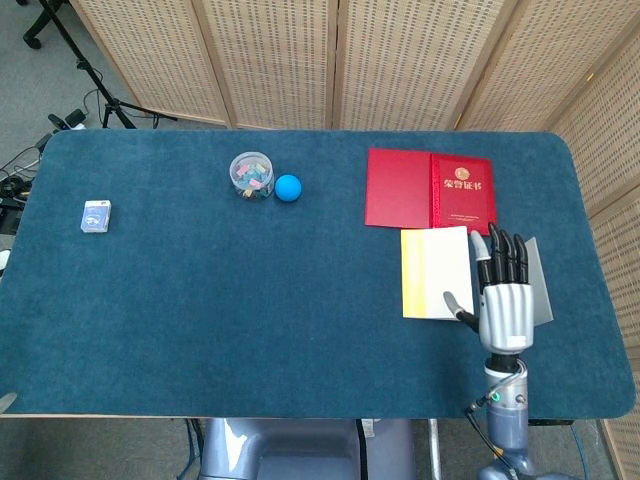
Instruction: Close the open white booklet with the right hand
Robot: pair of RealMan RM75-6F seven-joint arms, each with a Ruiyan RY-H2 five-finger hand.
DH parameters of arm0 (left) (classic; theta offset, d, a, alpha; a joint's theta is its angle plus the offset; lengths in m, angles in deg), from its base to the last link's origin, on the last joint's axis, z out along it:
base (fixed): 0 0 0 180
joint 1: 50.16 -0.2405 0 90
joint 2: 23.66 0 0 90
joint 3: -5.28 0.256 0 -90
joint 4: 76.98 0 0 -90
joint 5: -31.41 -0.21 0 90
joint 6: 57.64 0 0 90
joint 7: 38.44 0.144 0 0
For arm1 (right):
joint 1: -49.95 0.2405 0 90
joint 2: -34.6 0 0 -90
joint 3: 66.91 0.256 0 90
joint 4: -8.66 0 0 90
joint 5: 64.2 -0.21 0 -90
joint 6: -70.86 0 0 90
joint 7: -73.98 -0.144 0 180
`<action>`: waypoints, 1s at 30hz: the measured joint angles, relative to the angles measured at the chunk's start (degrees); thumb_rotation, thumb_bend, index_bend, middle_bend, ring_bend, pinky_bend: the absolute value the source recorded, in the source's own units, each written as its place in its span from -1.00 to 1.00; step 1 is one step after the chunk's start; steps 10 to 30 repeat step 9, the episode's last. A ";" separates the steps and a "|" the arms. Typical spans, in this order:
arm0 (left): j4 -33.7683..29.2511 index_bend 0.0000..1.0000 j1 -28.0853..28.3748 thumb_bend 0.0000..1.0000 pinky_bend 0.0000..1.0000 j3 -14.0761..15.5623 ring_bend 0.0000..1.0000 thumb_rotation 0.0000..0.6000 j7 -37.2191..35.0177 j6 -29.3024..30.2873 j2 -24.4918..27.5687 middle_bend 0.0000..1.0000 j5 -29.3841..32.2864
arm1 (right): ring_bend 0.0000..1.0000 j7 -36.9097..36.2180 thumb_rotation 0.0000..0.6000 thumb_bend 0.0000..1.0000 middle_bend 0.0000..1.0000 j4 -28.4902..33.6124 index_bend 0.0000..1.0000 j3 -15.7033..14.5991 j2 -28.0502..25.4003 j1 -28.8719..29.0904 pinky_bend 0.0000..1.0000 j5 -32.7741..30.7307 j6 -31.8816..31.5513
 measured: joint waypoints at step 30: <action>-0.19 -1.00 -0.32 -1.00 -1.00 -0.65 -1.00 1.00 3.60 0.99 -1.44 -1.00 0.71 | -1.00 0.90 1.00 -1.00 -1.00 8.96 -1.00 -8.31 -19.01 -6.85 -1.00 2.43 2.17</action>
